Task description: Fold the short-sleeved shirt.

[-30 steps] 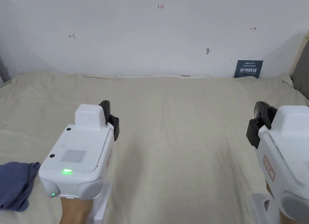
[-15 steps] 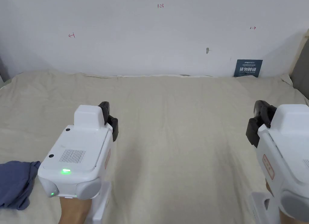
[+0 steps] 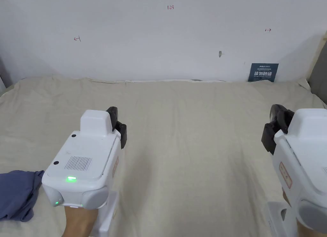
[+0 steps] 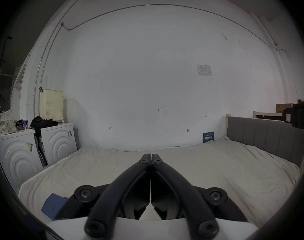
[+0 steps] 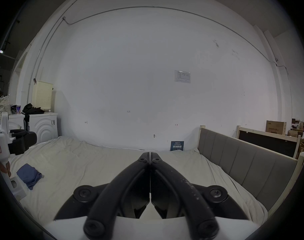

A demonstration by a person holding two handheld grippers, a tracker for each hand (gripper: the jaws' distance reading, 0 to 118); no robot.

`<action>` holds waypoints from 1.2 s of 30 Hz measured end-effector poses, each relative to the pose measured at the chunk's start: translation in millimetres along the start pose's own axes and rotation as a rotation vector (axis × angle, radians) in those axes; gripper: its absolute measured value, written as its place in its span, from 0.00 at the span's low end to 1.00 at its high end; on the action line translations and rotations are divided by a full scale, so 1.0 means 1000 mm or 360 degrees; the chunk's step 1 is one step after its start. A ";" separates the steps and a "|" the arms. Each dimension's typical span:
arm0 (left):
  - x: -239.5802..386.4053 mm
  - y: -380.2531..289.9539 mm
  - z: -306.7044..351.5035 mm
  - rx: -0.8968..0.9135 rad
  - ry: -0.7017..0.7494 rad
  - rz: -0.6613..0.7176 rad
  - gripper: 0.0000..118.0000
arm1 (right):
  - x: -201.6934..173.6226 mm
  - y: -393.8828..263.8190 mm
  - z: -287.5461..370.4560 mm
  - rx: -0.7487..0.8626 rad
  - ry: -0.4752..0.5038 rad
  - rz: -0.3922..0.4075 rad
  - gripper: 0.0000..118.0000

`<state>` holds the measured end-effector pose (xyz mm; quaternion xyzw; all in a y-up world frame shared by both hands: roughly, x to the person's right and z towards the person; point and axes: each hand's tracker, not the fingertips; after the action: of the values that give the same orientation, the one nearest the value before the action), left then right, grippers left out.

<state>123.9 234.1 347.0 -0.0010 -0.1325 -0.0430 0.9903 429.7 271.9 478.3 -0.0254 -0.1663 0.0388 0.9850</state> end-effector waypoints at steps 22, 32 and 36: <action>-0.006 -0.003 0.000 -0.0037 0.0004 0.0078 1.00 | -0.005 -0.004 0.003 -0.0022 -0.0027 0.0000 1.00; -0.005 -0.002 0.005 -0.0009 0.0056 0.0044 1.00 | -0.005 -0.004 0.005 0.0018 -0.0060 -0.0020 1.00; -0.003 -0.001 0.008 0.0011 0.0036 0.0031 1.00 | -0.005 -0.002 0.006 0.0020 -0.0063 -0.0005 1.00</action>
<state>119.2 233.5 353.7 0.0016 -0.1215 -0.0328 0.9920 422.9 269.4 482.0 -0.0182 -0.1855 0.0388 0.9817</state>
